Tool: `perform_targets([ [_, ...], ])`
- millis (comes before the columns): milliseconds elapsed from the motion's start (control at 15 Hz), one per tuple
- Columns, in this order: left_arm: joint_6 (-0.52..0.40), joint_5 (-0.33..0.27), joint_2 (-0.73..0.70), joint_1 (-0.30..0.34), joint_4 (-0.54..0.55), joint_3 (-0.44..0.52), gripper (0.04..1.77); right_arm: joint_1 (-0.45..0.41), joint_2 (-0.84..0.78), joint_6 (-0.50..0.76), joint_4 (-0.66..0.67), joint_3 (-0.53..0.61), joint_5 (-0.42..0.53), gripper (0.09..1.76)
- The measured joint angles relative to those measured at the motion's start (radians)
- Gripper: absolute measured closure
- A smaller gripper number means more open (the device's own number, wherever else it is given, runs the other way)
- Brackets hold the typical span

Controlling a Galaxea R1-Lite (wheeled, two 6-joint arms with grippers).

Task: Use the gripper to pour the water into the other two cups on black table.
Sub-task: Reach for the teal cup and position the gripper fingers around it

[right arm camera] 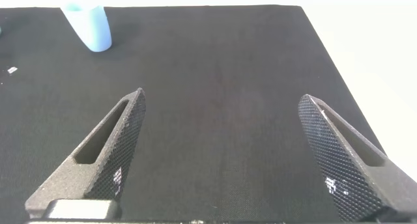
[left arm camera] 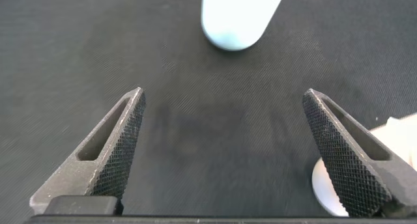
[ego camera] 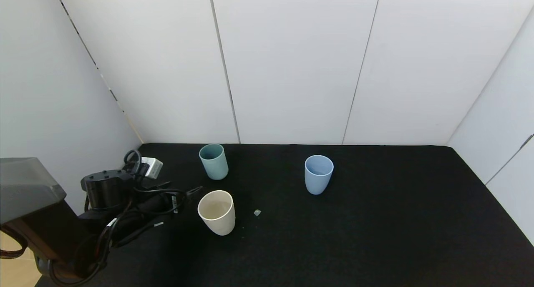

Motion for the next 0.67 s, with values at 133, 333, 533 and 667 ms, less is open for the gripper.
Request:
perform_targets([
  [133,0.0,0.0,0.028,-0.016,0.0,-0.032,0.09,0.0,0.0,0.0,0.0,0.0,0.0,0.14],
  [333,-0.001,0.0,0.069,-0.031,0.0,-0.103,0.09,0.0,0.0,0.0,0.0,0.0,0.0,0.14],
  [533,-0.004,0.0,0.106,-0.042,0.008,-0.181,0.09,0.0,0.0,0.0,0.0,0.0,0.0,0.14],
  [667,-0.007,0.0,0.131,-0.051,0.019,-0.234,0.09,0.0,0.0,0.0,0.0,0.0,0.0,0.14],
])
